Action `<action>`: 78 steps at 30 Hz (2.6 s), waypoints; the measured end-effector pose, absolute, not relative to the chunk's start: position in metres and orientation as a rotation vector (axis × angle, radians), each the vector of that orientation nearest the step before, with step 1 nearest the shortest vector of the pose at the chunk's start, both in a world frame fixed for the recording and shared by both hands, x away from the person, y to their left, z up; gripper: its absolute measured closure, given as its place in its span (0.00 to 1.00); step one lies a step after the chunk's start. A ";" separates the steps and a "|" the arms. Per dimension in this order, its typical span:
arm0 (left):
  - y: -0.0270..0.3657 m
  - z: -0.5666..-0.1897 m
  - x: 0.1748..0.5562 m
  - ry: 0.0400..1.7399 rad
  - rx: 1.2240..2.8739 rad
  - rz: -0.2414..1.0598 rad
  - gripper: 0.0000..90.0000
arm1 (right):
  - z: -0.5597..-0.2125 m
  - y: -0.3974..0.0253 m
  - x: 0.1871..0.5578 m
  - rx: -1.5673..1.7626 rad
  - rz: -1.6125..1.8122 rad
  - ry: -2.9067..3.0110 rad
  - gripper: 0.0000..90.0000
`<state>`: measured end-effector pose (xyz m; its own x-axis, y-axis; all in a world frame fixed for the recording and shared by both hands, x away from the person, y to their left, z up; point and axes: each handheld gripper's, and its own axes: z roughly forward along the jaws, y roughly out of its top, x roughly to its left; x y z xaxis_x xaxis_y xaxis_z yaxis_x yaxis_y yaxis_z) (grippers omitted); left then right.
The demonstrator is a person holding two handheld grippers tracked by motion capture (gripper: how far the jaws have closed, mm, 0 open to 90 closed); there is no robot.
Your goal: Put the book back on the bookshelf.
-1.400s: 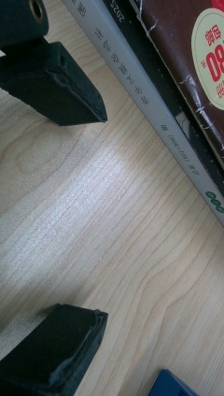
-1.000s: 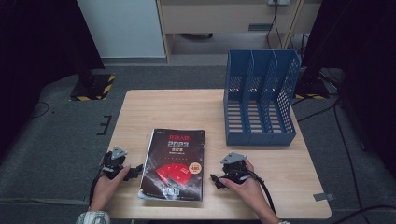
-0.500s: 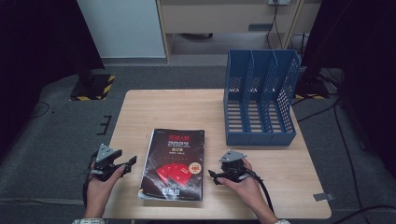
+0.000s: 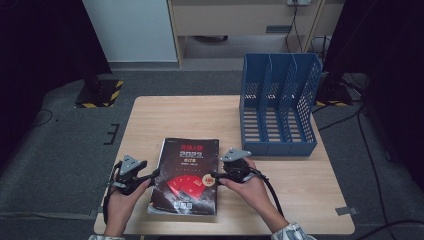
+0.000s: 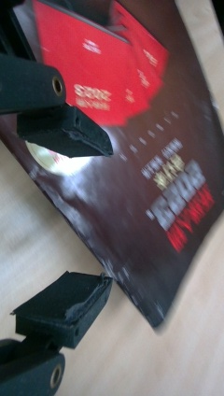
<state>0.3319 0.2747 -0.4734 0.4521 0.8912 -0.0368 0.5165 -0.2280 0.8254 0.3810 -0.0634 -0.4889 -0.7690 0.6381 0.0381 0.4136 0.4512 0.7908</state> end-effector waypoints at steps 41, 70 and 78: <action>0.265 -0.503 0.346 1.236 1.976 0.374 0.42 | -0.504 -0.053 0.391 1.057 1.378 2.529 0.14; 0.270 -0.506 0.348 1.231 1.952 0.338 0.41 | -0.495 0.010 0.421 1.056 1.272 2.629 0.28; 0.269 -0.505 0.348 1.204 1.966 0.365 0.39 | -0.492 0.006 0.420 1.083 1.267 2.531 0.73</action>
